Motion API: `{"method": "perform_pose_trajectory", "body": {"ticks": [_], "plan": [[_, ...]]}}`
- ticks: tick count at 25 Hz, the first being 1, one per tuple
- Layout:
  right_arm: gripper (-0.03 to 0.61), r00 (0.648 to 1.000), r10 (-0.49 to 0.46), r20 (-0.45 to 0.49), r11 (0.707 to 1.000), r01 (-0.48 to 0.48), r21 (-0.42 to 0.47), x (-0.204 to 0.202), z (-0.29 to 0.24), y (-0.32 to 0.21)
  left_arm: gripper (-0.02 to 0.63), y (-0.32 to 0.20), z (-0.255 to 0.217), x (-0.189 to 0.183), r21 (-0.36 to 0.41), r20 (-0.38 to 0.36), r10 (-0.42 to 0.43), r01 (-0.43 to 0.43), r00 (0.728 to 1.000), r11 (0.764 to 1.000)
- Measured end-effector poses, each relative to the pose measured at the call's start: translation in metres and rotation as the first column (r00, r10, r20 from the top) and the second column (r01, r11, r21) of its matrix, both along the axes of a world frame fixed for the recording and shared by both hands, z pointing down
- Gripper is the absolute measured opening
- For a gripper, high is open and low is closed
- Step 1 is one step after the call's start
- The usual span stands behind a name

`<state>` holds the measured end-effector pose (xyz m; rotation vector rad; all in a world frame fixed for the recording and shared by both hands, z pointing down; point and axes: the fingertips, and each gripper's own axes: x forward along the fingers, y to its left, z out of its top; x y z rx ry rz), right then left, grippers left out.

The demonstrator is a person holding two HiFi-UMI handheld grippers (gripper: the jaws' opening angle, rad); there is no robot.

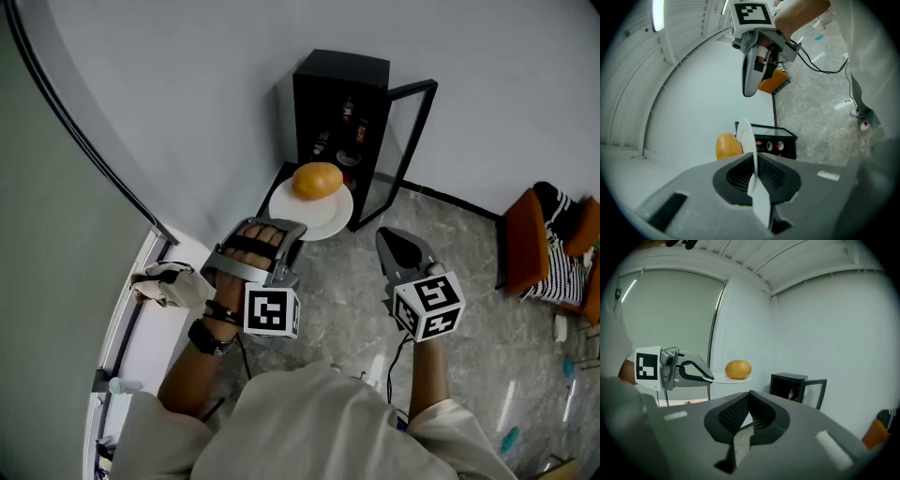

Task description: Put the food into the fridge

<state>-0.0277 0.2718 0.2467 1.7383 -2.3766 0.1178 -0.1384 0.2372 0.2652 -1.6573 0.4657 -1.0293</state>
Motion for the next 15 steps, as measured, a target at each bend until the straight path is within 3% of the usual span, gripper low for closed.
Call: {"method": "perform_pose_trajectory", "body": {"ticks": [15], "plan": [[0.008,0.999,0.029,0.028,0.999,-0.03,0.042,0.014,-0.005,0.002,0.017,0.001,0.001,0.005,0.003,0.003,-0.019,0.019,1.0,1.0]]}}
